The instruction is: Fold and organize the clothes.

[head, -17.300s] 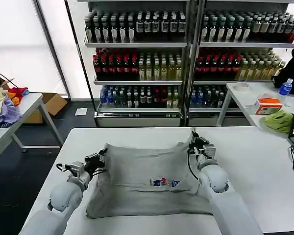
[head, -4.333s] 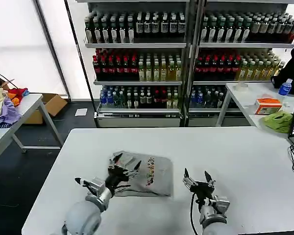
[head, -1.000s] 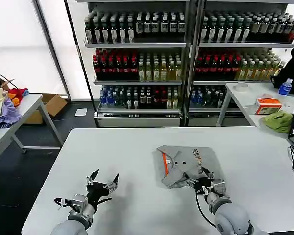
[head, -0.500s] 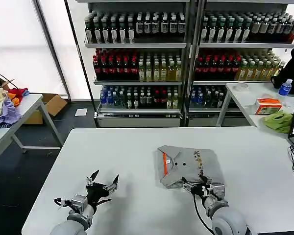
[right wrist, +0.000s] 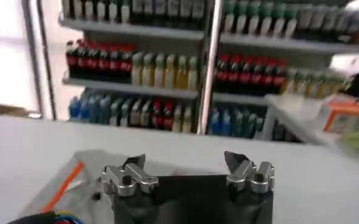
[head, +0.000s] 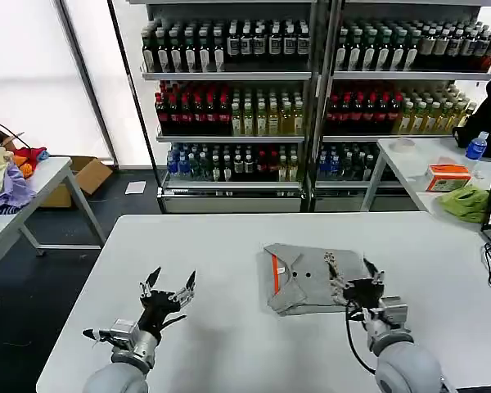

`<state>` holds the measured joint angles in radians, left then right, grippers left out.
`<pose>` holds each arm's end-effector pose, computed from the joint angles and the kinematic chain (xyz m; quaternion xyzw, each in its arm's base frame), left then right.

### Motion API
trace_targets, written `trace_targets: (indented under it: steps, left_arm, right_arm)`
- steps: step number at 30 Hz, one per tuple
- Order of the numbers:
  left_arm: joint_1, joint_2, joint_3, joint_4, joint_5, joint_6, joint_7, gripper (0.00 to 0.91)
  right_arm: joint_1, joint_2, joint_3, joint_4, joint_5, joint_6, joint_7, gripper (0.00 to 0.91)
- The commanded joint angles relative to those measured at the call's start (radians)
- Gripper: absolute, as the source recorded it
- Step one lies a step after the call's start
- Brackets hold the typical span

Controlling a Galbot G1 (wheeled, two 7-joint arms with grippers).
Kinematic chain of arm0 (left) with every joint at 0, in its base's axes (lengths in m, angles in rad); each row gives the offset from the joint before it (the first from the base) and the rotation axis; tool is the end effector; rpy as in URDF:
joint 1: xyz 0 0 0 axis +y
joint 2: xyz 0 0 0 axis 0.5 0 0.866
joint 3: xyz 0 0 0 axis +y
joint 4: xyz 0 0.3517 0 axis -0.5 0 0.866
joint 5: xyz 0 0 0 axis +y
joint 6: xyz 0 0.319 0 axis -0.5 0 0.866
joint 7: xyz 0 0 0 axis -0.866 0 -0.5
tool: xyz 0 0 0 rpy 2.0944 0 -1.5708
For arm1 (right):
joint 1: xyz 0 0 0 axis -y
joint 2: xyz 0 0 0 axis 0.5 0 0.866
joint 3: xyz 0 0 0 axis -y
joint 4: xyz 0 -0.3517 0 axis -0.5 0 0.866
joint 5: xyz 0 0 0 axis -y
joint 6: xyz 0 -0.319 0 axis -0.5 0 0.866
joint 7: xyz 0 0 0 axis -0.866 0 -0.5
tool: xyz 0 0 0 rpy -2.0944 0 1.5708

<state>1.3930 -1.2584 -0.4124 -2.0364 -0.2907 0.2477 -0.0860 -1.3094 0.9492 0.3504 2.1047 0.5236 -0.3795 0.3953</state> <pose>0.1960 0.0340 -0.2918 -0.0772 -0.9930 0.0043 0.0894 0.2142 -0.0718 -0.2454 0.0167 -0.9898 0.0628 0.1265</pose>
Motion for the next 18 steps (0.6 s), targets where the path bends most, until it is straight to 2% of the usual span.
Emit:
trace_targets:
  steps: [1, 7, 15, 18]
  left_arm:
    - [-0.013, -0.029, -0.012, -0.024, 0.025, -0.053, -0.038, 0.907]
    - [-0.007, -0.027, -0.015, -0.030, -0.005, -0.074, -0.051, 0.907]
    - [0.013, -0.026, -0.033, -0.070, -0.006, -0.079, -0.052, 0.907]
    - [0.004, -0.029, -0.031, -0.066, -0.007, -0.076, -0.052, 0.907]
  right_arm:
    - [-0.132, 0.002, 0.230, 0.035, -0.087, 0.108, 0.006, 0.907]
    - [-0.136, 0.043, 0.252, 0.041, -0.088, 0.110, 0.009, 0.907]
    - [-0.151, 0.184, 0.275, 0.066, -0.106, 0.127, 0.002, 0.907]
    - [-0.175, 0.192, 0.282, 0.064, -0.110, 0.144, 0.000, 0.907]
